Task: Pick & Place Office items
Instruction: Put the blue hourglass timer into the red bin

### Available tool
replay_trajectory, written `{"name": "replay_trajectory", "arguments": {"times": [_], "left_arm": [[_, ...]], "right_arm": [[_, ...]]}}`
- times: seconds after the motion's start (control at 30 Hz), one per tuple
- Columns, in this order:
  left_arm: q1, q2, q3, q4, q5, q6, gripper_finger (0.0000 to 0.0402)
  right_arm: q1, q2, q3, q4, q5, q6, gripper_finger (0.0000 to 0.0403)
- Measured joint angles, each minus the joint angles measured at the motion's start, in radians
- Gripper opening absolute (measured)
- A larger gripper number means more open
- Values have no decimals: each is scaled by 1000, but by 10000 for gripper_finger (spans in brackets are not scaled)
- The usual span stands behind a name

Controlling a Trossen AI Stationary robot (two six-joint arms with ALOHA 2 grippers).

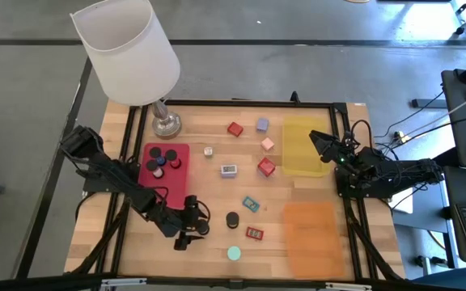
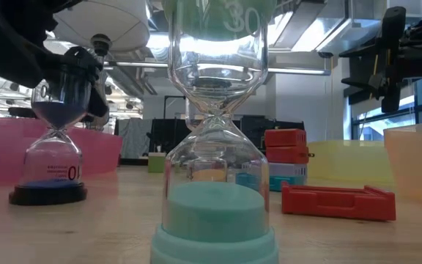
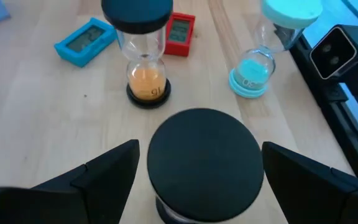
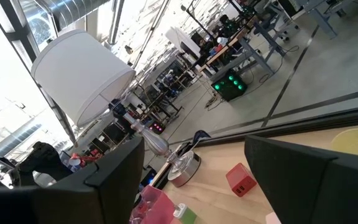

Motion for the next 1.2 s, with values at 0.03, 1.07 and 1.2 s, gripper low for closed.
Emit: {"name": "replay_trajectory", "arguments": {"times": [0.03,1.07,1.2], "left_arm": [[0,0,0,3,-6,6,334],[5,-51,0,-51,-80,-1,209],[5,-109,0,-107,-131,-1,217]], "right_arm": [[0,0,0,0,0,0,281],[0,0,0,-1,0,0,281],[0,0,0,-1,0,0,281]]}}
